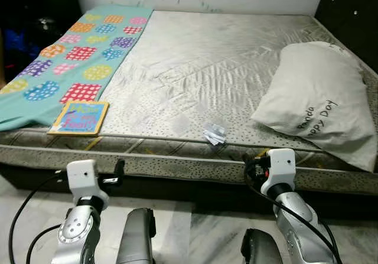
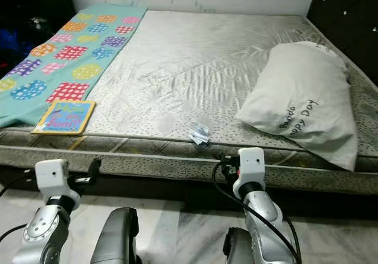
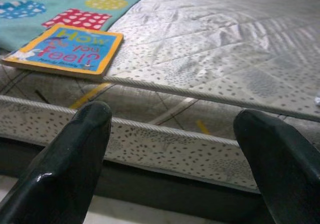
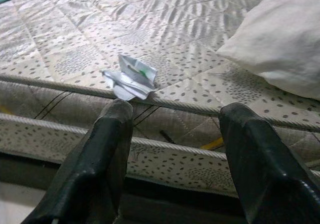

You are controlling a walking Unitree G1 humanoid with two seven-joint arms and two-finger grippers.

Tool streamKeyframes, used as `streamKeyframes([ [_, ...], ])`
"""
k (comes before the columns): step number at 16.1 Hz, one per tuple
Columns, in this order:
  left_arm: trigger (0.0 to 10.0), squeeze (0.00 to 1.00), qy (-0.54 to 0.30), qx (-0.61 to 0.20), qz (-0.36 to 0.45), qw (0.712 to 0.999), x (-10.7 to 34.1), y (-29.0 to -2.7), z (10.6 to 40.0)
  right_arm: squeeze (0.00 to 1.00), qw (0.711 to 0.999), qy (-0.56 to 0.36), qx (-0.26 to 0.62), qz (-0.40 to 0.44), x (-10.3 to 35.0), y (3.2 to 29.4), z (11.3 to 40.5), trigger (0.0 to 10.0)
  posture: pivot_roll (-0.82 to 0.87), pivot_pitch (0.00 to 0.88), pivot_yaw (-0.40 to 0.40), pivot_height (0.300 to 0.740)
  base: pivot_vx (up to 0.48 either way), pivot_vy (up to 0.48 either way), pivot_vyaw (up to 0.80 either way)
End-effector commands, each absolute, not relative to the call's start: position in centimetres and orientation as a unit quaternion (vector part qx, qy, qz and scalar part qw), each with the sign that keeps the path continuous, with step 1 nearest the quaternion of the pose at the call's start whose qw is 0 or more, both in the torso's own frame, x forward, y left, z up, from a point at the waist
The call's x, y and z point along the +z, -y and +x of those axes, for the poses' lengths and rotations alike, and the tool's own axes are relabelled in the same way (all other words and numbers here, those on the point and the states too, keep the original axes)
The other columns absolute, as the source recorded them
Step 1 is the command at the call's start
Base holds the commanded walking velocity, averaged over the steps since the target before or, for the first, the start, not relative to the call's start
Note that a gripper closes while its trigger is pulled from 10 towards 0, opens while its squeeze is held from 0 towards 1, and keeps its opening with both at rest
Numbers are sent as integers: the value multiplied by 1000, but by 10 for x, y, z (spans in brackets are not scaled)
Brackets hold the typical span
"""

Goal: Clean up the room

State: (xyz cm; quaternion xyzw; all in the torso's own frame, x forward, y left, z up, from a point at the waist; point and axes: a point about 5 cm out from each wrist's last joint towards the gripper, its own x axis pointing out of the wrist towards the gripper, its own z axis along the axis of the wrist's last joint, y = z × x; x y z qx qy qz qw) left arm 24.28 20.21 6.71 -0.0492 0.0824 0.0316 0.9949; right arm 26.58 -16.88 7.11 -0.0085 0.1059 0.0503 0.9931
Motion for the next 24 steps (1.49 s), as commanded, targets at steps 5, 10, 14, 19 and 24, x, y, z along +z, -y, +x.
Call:
streamKeyframes([
  [5, 10000, 0, -86, 35, -45, 995, 67, -205, 243, 0, 994, -102, 48, -8, 73, 169, 268, 10000, -137, 0, -7, 551, 0, 0, 800],
  [10, 10000, 0, -86, 32, -48, 995, 67, -204, 244, 0, 994, -101, 46, -8, 74, 170, 269, 10000, -140, 0, -7, 551, 0, 0, 160],
  [14, 10000, 0, -87, 33, -49, 994, 67, -204, 245, 0, 994, -100, 44, -7, 74, 170, 270, 10000, -141, 0, -8, 551, 0, 0, 0],
  [19, 10000, 0, -89, 29, -56, 994, 66, -203, 246, 0, 994, -106, 37, 9, 71, 173, 271, 10000, -138, 0, -9, 551, 0, 0, 0],
  [24, 10000, 0, -80, 14, -63, 995, 67, -200, 245, 0, 994, -104, 37, 7, 71, 173, 271, 10000, -139, 0, -7, 551, 173, 0, 0],
])
